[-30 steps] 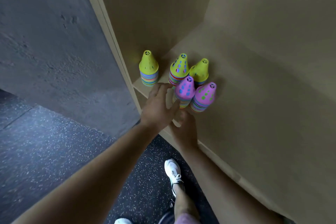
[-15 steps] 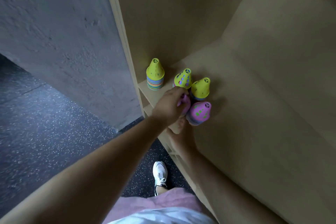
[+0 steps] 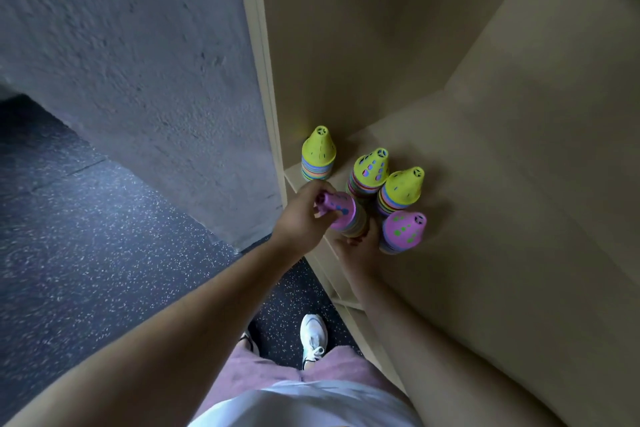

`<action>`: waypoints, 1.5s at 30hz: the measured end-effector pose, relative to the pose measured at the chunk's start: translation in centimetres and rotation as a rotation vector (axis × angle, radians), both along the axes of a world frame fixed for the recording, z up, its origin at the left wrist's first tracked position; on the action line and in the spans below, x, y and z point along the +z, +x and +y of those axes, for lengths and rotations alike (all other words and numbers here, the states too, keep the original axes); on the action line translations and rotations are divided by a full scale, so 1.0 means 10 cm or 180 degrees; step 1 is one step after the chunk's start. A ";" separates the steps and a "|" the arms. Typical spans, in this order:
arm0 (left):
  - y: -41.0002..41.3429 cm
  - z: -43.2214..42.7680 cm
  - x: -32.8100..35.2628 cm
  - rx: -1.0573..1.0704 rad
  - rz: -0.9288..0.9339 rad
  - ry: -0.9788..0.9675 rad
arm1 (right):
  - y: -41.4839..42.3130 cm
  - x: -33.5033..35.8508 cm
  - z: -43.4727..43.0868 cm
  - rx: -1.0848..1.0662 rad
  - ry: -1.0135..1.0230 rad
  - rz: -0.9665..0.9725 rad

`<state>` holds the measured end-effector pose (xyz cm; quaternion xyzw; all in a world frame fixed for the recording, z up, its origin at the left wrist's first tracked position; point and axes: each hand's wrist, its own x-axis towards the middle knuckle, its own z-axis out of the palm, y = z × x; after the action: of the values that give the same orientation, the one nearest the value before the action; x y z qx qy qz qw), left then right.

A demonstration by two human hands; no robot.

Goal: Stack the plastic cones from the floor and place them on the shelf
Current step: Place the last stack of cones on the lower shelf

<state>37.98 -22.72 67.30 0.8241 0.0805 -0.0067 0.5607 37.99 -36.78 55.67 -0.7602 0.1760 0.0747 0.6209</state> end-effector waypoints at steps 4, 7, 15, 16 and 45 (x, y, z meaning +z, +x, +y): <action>0.07 0.16 0.35 -0.0063 -0.0185 0.0171 | -0.01 0.51 0.15 0.0148 -0.0089 -0.0328; 0.22 0.33 0.75 -0.0195 -0.0545 0.0536 | 0.11 0.81 0.24 0.0347 -0.0170 -0.0571; 0.78 0.54 1.60 -0.0248 -0.1394 0.0920 | 0.84 1.55 0.49 0.0298 -0.0136 -0.0932; 0.83 0.54 1.66 -0.0251 -0.1490 0.0974 | 0.92 1.58 0.49 0.0296 -0.0087 -0.0916; 0.44 0.12 0.96 -0.0878 -0.1367 0.2344 | 0.27 1.57 0.08 0.0469 -0.1092 -0.1178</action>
<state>42.38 -21.51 76.87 0.9545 -0.1513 0.1191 0.2277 40.67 -35.98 71.38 -0.8659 0.0137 -0.0515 0.4974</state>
